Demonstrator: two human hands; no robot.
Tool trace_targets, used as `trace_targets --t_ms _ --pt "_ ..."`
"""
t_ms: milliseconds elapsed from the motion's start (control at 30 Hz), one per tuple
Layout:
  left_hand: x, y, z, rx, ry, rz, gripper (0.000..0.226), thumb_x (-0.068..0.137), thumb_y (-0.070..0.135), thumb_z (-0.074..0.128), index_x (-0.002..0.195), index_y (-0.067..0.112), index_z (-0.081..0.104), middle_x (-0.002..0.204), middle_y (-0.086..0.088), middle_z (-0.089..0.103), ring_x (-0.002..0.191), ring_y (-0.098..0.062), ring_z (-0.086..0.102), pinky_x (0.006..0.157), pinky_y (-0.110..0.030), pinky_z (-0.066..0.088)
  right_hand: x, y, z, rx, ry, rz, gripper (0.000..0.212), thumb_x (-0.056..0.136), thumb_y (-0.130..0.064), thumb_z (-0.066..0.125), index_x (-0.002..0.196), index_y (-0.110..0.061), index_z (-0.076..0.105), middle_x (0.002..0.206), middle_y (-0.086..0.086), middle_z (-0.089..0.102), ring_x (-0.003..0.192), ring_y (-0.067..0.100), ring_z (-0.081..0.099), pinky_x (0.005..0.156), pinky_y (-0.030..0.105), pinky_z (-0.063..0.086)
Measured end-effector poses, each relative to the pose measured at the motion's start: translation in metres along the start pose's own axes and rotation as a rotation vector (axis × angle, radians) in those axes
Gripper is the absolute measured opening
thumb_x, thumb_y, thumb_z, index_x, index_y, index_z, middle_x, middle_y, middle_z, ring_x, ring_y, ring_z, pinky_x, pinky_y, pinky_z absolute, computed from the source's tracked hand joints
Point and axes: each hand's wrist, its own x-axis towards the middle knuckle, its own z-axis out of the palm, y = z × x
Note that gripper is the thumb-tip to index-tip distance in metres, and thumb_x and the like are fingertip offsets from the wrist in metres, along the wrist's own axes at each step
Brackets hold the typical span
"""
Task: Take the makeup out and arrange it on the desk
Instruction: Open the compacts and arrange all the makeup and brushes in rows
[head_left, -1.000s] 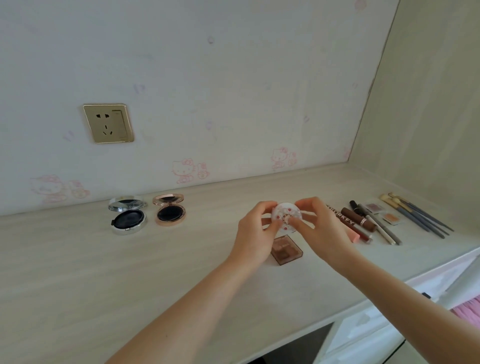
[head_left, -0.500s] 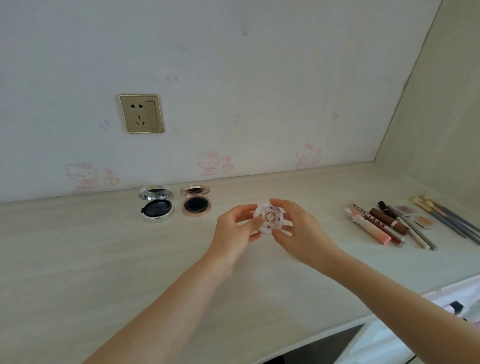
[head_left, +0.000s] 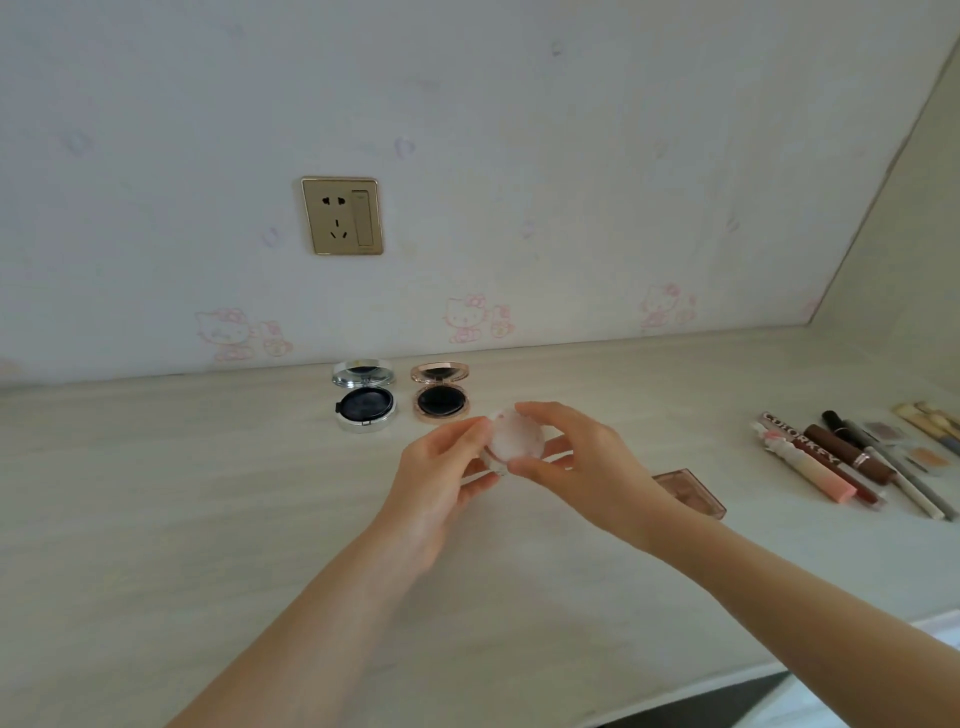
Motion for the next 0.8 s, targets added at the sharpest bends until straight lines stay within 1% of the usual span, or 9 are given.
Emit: trace_targets --t_ms 67,133,233,300,400,533,633,700,800 --pt "-0.003 0.001 -0.005 -0.01 -0.052 0.003 0.027 0.094 0.025 0.057 0.113 0.01 0.067 0.107 -0.007 0.072 0.097 -0.017 0.069 0.09 -0.033 0.053 0.002 -0.004 0.001 0.013 0.003 0.026 0.051 0.083 -0.037 0.069 0.13 -0.03 0.051 0.116 -0.015 0.057 0.089 -0.002 0.061 0.074 0.011 0.05" --pt "-0.005 0.001 -0.01 -0.027 -0.098 -0.003 0.026 0.093 0.021 0.058 0.116 0.011 0.066 0.111 -0.006 0.071 0.104 -0.017 0.067 0.094 -0.035 0.052 0.004 -0.006 0.002 0.01 -0.013 0.047 0.049 0.084 -0.041 0.066 0.129 -0.032 0.052 0.114 -0.019 0.057 0.086 -0.006 0.061 0.068 0.004 0.046" --pt "-0.007 -0.001 -0.014 -0.05 -0.141 -0.009 0.029 0.091 0.01 0.059 0.12 0.011 0.062 0.116 -0.006 0.069 0.109 -0.019 0.065 0.095 -0.035 0.051 0.007 -0.009 0.003 0.004 -0.028 0.074 0.047 0.085 -0.046 0.063 0.128 -0.033 0.052 0.113 -0.02 0.058 0.081 -0.009 0.06 0.063 0.001 0.043" --pt "-0.008 -0.004 -0.015 -0.069 -0.132 0.006 0.032 0.088 0.005 0.062 0.12 0.009 0.061 0.114 -0.007 0.07 0.108 -0.019 0.065 0.095 -0.032 0.052 0.007 -0.01 0.005 -0.007 -0.034 0.077 0.046 0.085 -0.047 0.062 0.128 -0.033 0.053 0.112 -0.019 0.058 0.079 -0.008 0.06 0.061 0.001 0.041" --pt "-0.009 -0.006 -0.018 -0.077 -0.118 0.031 0.034 0.085 0.0 0.064 0.118 0.004 0.061 0.111 -0.008 0.071 0.108 -0.019 0.066 0.094 -0.028 0.052 0.007 -0.012 0.005 -0.041 -0.066 0.06 0.048 0.086 -0.047 0.061 0.13 -0.032 0.051 0.115 -0.017 0.057 0.081 -0.006 0.059 0.064 0.003 0.043" --pt "-0.008 -0.009 -0.024 -0.084 -0.151 0.034 0.036 0.083 -0.001 0.063 0.119 0.001 0.061 0.113 -0.011 0.07 0.11 -0.021 0.065 0.094 -0.027 0.051 0.005 -0.011 -0.001 -0.136 -0.143 -0.008 0.053 0.082 -0.05 0.064 0.13 -0.032 0.048 0.12 -0.015 0.054 0.095 -0.002 0.058 0.076 0.012 0.048" --pt "-0.007 -0.009 -0.028 -0.059 -0.184 0.037 0.04 0.079 0.003 0.066 0.119 0.002 0.061 0.114 -0.012 0.07 0.111 -0.023 0.064 0.095 -0.027 0.051 0.004 -0.013 -0.004 -0.172 -0.168 -0.056 0.06 0.078 -0.048 0.069 0.131 -0.031 0.047 0.123 -0.016 0.051 0.102 -0.001 0.055 0.079 0.013 0.05" --pt "-0.007 -0.009 -0.03 -0.008 -0.203 0.05 0.04 0.078 0.006 0.07 0.117 0.007 0.063 0.114 -0.01 0.07 0.113 -0.023 0.063 0.097 -0.03 0.05 0.004 -0.014 -0.005 -0.138 -0.181 -0.062 0.059 0.077 -0.045 0.073 0.129 -0.031 0.049 0.122 -0.018 0.054 0.105 -0.001 0.055 0.082 0.016 0.052" --pt "-0.008 -0.008 -0.034 0.171 -0.215 0.112 0.037 0.075 0.019 0.077 0.111 0.022 0.069 0.116 -0.002 0.07 0.116 -0.018 0.061 0.101 -0.037 0.044 0.007 -0.017 -0.009 -0.067 -0.214 -0.027 0.055 0.074 -0.036 0.078 0.124 -0.033 0.054 0.118 -0.02 0.059 0.106 -0.001 0.057 0.085 0.02 0.053"
